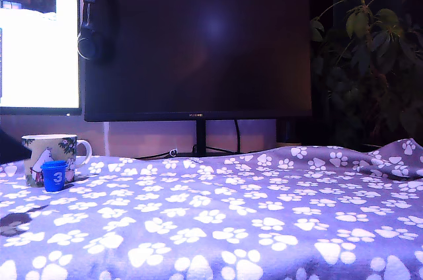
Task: Pick up the coffee capsules on the table and drop them inside the coffee cup
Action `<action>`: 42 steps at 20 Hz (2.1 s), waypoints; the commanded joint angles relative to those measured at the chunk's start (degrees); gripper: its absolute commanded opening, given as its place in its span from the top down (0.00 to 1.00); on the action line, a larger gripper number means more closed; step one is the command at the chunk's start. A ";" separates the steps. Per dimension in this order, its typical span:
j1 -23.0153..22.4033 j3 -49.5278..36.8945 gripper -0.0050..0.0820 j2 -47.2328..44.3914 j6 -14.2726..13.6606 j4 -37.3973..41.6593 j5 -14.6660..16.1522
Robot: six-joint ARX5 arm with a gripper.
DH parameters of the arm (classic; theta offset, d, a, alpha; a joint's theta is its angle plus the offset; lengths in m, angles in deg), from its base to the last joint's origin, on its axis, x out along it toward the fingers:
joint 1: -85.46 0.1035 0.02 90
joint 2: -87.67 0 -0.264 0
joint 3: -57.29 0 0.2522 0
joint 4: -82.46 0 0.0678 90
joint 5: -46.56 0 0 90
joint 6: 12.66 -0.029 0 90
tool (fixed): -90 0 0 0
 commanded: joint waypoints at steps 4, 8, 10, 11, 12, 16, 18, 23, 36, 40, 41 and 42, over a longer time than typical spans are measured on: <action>-0.57 3.39 0.23 -7.30 0.79 3.56 -0.26; -1.64 7.08 0.23 -12.22 0.76 3.89 -0.22; -2.25 8.92 0.23 -14.45 0.76 4.07 -0.24; -2.51 9.84 0.23 -15.54 0.76 4.15 -0.26; -2.80 10.69 0.23 -16.59 0.79 4.15 -0.33; -3.45 13.68 0.23 -19.96 0.79 4.17 -1.64; -3.45 14.67 0.23 -21.53 0.76 4.13 -1.86; -3.56 16.87 0.23 -22.64 0.76 2.84 -1.88; -3.56 21.70 0.23 -27.98 1.01 2.40 -2.05; -3.56 22.14 0.42 -27.98 0.94 1.40 -2.05; -3.56 22.23 0.50 -27.98 0.92 1.20 -2.05; -3.56 22.29 0.60 -27.98 0.87 1.16 -2.05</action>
